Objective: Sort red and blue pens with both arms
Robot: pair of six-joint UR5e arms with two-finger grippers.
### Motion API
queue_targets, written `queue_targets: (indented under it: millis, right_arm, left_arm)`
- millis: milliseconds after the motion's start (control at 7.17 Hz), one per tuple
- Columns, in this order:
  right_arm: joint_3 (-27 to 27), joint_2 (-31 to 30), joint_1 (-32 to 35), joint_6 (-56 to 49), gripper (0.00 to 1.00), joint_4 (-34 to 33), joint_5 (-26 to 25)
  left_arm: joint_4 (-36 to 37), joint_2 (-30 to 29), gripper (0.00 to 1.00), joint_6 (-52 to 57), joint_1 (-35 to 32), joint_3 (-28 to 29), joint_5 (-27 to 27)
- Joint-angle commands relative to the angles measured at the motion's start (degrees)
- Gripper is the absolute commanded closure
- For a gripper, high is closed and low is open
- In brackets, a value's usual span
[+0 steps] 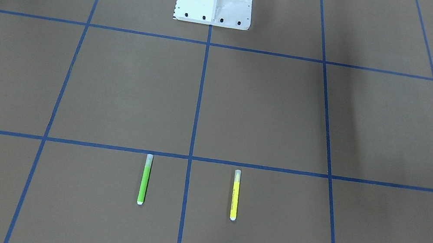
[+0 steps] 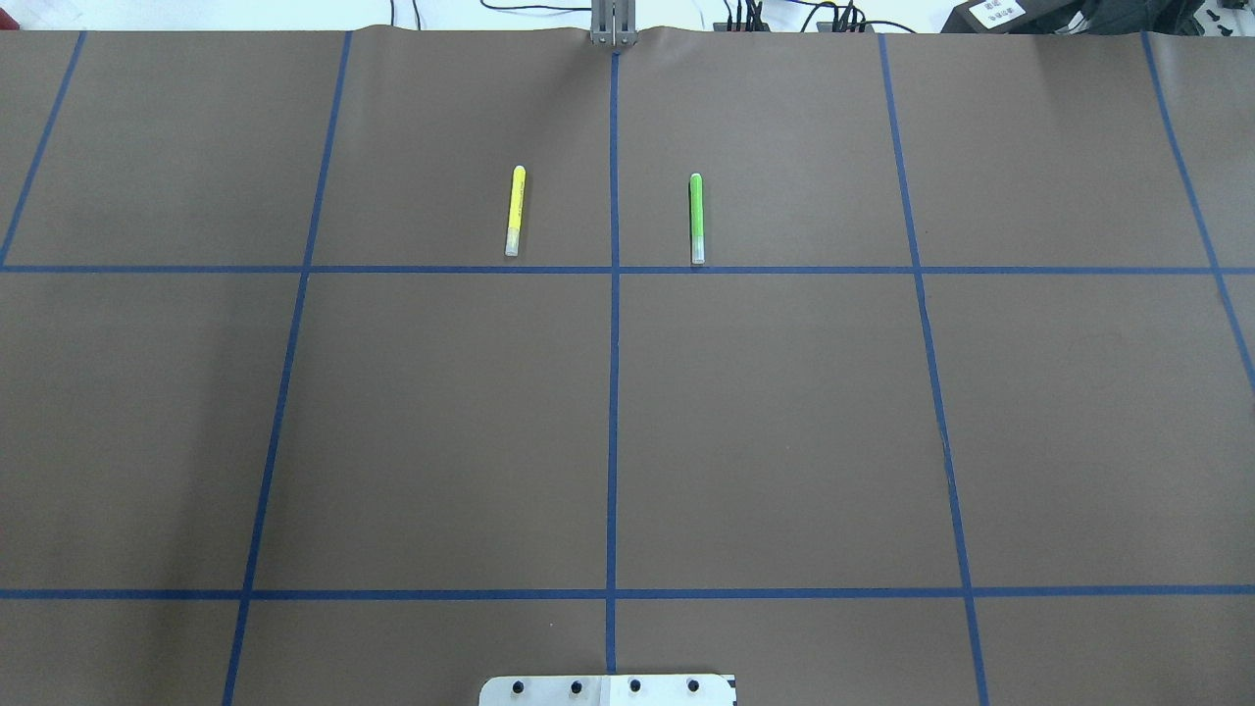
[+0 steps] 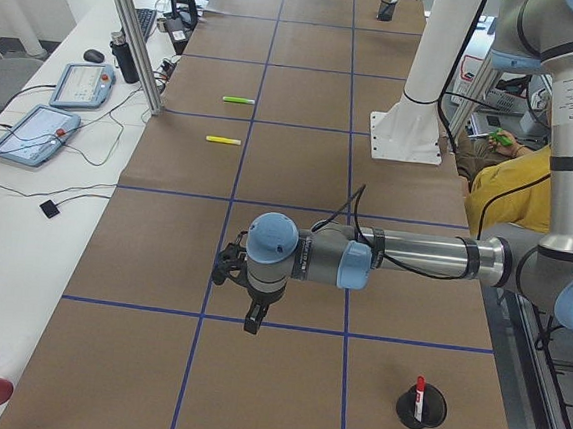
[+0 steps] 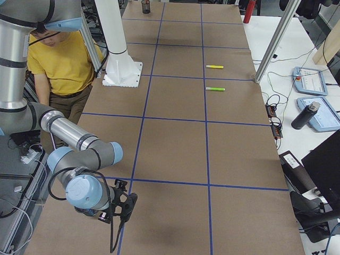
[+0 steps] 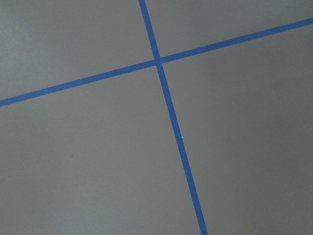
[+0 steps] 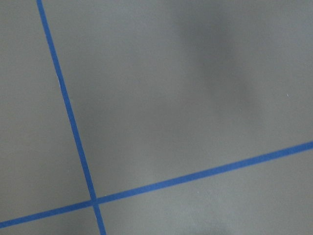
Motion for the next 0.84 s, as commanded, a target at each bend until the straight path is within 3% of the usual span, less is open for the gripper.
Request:
queue_targets:
  millis: [0,279,698]
  right_arm:
    - [-0.09,5.18,-10.74,8.02,0.0,4.78,2.78]
    - [-0.36,13.08,-18.65,15.21,0.0,4.87,2.26]
    - [-2.02,23.99,-30.8,26.04,0.0,4.87,-7.03]
  left_arm:
    - [-0.08,0.0,0.0,-0.02,0.0,0.02,0.0]
    - [-0.17,0.0,0.0,-0.02,0.09,0.02,0.0]
    - [-0.17,0.0,0.0,0.16,0.09,0.63,0.0]
